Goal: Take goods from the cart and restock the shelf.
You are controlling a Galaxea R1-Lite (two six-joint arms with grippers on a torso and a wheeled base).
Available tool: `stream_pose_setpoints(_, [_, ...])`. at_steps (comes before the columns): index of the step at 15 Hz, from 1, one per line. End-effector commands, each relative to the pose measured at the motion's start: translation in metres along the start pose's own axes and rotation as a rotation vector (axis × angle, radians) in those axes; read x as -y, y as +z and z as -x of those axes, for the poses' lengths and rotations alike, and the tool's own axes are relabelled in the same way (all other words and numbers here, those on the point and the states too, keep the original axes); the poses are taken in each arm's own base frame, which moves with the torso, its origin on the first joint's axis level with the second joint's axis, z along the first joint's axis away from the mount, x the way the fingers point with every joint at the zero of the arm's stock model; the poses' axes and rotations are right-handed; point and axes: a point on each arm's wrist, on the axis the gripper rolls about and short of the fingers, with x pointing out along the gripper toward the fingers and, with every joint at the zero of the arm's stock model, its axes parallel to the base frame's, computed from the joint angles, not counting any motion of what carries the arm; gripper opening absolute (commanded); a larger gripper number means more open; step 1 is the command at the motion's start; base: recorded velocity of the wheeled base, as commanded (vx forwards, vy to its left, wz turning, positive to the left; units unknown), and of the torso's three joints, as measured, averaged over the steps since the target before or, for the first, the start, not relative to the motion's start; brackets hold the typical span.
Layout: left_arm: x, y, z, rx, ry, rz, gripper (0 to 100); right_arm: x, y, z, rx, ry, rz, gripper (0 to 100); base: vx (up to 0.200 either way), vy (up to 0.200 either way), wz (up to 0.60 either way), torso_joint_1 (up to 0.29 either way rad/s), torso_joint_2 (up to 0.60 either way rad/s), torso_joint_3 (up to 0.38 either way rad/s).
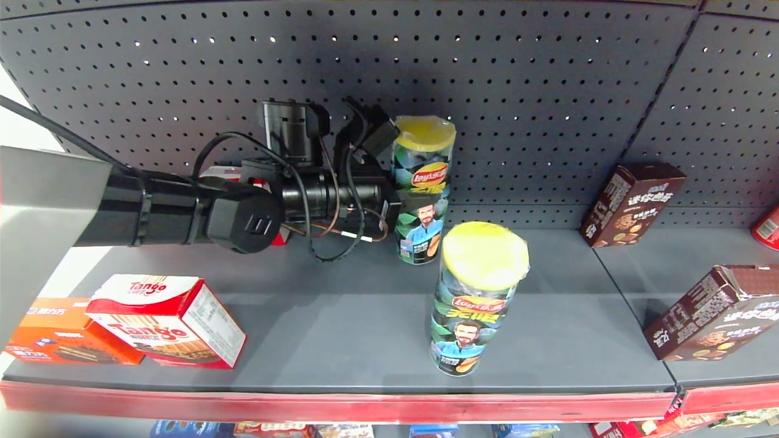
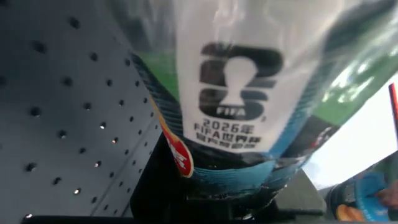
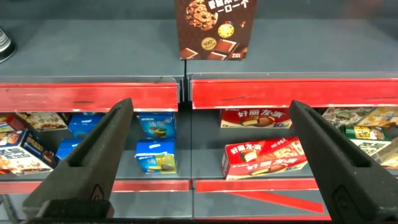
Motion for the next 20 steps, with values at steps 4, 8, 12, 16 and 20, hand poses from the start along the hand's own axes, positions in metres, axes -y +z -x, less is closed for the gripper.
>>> stream_pose_setpoints(4, [0.002, -0.015, -0.010, -0.025, -0.020, 0.017, 0, 0.000, 0.000, 0.000, 0.000, 0.001, 0.000, 100, 0.000, 0.000, 0.00, 0.000, 0.00, 0.000])
stream_pose_setpoints(8, [0.005, -0.022, -0.016, -0.037, -0.029, 0.024, 0, 0.000, 0.000, 0.000, 0.000, 0.000, 0.000, 100, 0.000, 0.000, 0.00, 0.000, 0.00, 0.000])
stream_pose_setpoints(12, [0.006, -0.028, -0.020, -0.040, -0.036, 0.025, 100, 0.000, 0.000, 0.000, 0.000, 0.000, 0.000, 100, 0.000, 0.000, 0.00, 0.000, 0.00, 0.000])
stream_pose_setpoints(16, [0.010, -0.038, -0.018, -0.063, -0.030, 0.042, 100, 0.000, 0.000, 0.000, 0.000, 0.001, 0.000, 100, 0.000, 0.000, 0.00, 0.000, 0.00, 0.000])
stream_pose_setpoints(20, [0.024, -0.025, 0.016, -0.121, 0.077, 0.054, 100, 0.000, 0.000, 0.000, 0.000, 0.000, 0.000, 100, 0.000, 0.000, 0.00, 0.000, 0.00, 0.000])
